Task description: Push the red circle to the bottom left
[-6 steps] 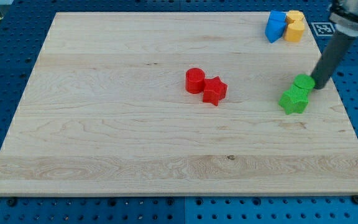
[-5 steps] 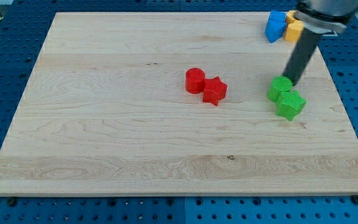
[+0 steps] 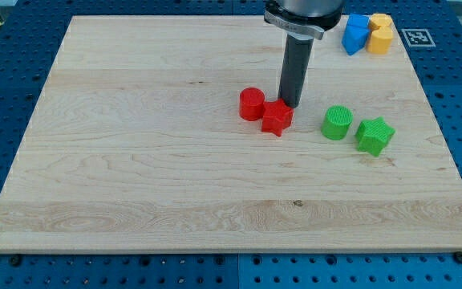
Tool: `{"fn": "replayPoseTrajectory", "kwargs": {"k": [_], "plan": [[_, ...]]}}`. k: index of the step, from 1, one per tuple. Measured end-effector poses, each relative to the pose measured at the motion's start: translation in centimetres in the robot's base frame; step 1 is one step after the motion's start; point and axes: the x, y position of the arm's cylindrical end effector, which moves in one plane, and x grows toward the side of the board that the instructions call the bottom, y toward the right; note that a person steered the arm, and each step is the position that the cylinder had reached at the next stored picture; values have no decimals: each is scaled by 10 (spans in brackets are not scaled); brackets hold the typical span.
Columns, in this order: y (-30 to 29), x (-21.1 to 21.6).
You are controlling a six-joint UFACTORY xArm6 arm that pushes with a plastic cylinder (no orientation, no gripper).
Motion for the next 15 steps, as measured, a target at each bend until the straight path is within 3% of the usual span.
{"fn": "replayPoseTrajectory", "kwargs": {"k": [4, 6, 7, 8, 9, 10, 11, 13, 15], "plan": [[-4, -22], [-65, 26], [-81, 33], [-72, 9], [-80, 22], [-146, 45], [-177, 53], [-138, 32], [-140, 100]]}}
